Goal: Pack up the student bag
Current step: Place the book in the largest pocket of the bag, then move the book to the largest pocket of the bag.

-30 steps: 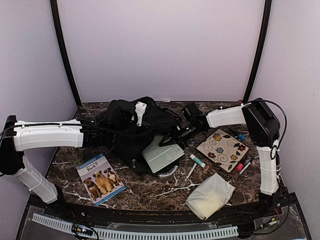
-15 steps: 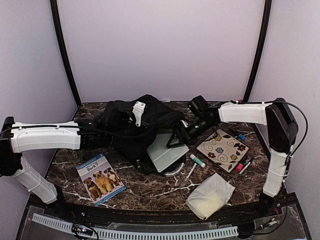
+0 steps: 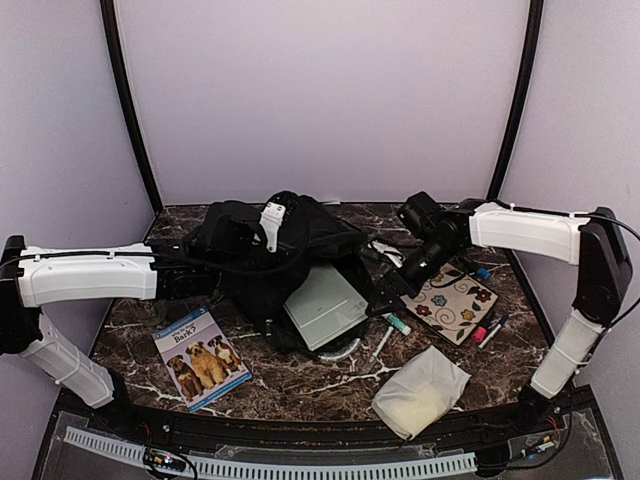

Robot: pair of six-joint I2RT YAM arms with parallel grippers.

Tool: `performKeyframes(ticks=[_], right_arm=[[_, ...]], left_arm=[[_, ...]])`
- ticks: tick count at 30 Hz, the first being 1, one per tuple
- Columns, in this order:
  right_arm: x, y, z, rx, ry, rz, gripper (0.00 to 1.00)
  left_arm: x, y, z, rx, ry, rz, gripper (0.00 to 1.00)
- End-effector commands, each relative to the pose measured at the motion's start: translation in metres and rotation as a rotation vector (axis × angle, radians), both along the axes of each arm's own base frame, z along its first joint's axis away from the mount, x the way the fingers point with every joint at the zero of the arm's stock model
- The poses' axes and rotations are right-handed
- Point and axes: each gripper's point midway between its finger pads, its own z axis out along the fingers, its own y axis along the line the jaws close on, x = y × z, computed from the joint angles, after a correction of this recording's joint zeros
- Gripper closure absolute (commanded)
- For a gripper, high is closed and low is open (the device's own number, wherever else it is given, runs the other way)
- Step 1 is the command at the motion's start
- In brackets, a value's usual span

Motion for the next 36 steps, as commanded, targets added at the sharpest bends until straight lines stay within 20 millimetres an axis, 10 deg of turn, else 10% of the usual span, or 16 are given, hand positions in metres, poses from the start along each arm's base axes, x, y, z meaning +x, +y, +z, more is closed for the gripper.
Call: performKeyframes(ticks=[1, 13, 19, 36], right_arm=[[-0.004, -0.014, 0.027, 0.013, -0.219, 0.116, 0.14], [-0.04, -0.001, 0.067, 0.011, -0.672, 0.428, 0.41], [-0.044, 0.02, 0.056, -0.017, -0.742, 0.499, 0.59], [-0.043, 0.066, -0.002, -0.127, -0.904, 0.641, 0.49]], left_arm=[[0.005, 0.01, 0.049, -0.118, -0.085, 0.027, 1.0], [0.0, 0.014, 0.049, -0.083, -0.048, -0.008, 1.0], [-0.003, 0.017, 0.051, -0.081, -0.046, -0.011, 1.0], [-0.004, 0.017, 0.058, -0.09, -0.055, -0.03, 1.0]])
